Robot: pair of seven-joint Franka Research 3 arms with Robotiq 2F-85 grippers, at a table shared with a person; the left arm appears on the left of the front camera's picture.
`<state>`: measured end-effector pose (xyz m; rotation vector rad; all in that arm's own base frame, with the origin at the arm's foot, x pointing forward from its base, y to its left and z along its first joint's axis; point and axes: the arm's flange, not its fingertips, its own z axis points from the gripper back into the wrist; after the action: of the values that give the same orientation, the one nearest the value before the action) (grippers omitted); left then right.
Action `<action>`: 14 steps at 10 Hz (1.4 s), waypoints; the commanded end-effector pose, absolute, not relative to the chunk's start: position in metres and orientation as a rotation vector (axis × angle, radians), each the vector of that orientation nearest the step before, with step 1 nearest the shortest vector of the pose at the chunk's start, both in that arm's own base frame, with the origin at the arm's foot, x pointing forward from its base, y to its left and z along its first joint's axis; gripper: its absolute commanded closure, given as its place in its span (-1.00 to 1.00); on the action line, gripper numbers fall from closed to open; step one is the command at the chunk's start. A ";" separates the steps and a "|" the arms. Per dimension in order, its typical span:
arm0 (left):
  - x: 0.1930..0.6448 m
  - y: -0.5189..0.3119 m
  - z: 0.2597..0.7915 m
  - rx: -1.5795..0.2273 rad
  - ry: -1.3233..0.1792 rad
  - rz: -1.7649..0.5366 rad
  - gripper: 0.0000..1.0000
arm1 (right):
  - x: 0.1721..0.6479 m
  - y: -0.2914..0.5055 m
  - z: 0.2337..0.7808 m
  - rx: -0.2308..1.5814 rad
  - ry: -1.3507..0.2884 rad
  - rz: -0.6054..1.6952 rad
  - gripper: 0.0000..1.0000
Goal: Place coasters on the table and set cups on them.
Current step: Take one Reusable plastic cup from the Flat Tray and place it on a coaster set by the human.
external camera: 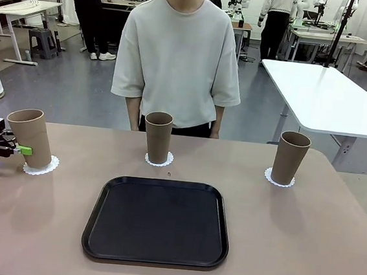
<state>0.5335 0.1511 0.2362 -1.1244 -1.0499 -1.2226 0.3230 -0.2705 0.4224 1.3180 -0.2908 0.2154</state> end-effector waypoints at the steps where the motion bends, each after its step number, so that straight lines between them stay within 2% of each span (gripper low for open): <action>1: 0.536 0.154 0.238 -1.125 -1.032 -1.241 -0.68 | 0.323 -0.270 0.425 1.319 -0.281 0.201 -1.00; 11: 0.536 0.150 0.226 -1.115 -1.001 -1.250 -0.68 | 0.323 -0.270 0.425 1.319 -0.281 0.201 -1.00; 12: 0.536 0.150 0.226 -1.120 -0.993 -1.253 -1.00 | 0.323 -0.270 0.425 1.319 -0.281 0.201 -1.00; 14: 0.538 0.150 0.225 -1.115 -0.985 -1.263 -1.00 | 0.323 -0.270 0.425 1.319 -0.281 0.201 -1.00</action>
<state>0.5327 0.1494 0.2263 -1.1261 -1.0154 -1.2312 0.3230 -0.2705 0.4224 1.3180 -0.2908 0.2154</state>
